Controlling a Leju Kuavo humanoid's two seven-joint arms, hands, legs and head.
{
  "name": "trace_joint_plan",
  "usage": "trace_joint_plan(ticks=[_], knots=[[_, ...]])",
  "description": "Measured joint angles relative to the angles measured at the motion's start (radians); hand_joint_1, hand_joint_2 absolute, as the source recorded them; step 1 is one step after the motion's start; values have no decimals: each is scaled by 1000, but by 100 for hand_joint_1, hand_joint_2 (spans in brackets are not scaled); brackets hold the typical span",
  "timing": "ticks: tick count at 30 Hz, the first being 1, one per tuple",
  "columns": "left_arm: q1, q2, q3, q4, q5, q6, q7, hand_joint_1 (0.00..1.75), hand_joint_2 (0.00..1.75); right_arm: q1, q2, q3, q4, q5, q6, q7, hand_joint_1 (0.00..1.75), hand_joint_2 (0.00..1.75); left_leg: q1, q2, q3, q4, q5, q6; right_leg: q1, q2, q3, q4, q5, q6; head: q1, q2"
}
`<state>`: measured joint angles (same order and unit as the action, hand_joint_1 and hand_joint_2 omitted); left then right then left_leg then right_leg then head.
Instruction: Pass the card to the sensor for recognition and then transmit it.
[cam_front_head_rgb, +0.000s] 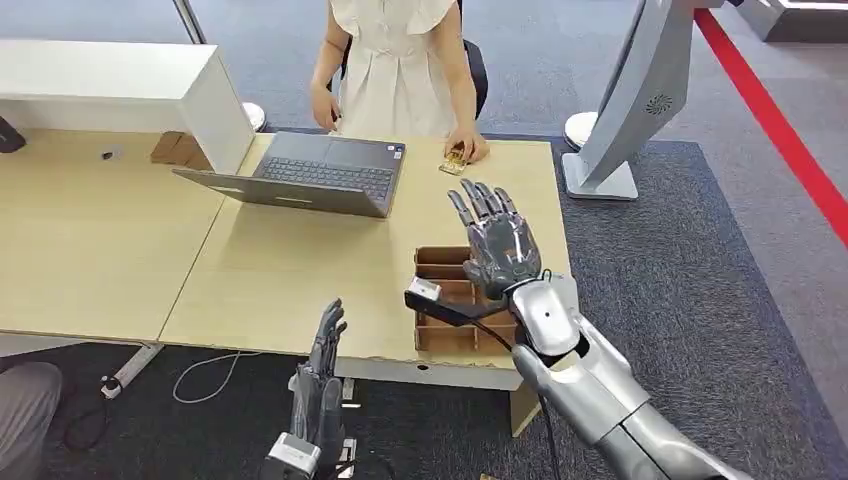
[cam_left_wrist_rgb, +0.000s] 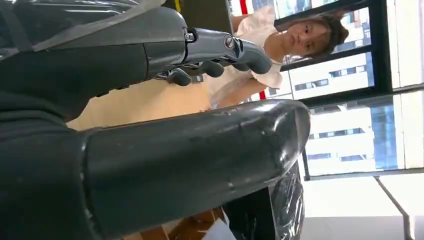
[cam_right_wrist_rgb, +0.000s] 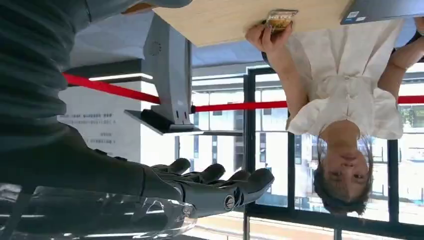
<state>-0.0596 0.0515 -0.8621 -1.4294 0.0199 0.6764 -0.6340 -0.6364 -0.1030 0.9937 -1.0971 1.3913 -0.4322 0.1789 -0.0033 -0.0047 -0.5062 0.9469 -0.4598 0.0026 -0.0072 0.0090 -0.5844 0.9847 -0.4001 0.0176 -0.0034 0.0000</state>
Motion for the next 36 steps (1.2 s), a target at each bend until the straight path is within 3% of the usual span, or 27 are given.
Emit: trace_joint_plan(ticks=[8,20,30,36], knots=[[13,-7,24,0,-6,0,-5,0,0,-5,16,9,8,-78,-48,-66,0,175,0,0,0,0,0,0,0,0,0,0,0,0,0,0],[16,-9,28,0,2,0,-15,0,0,19,42,36,10,-176,-13,-155,0,175,0,0,0,0,0,0,0,0,0,0,0,0,0,0],[17,-10,29,0,-15,0,-12,0,0,32,45,56,49,-160,46,-140,0,175,0,0,0,0,0,0,0,0,0,0,0,0,0,0],[21,-13,36,0,-26,0,-11,0,0,22,45,54,103,-105,40,-40,0,175,0,0,0,0,0,0,0,0,0,0,0,0,0,0]])
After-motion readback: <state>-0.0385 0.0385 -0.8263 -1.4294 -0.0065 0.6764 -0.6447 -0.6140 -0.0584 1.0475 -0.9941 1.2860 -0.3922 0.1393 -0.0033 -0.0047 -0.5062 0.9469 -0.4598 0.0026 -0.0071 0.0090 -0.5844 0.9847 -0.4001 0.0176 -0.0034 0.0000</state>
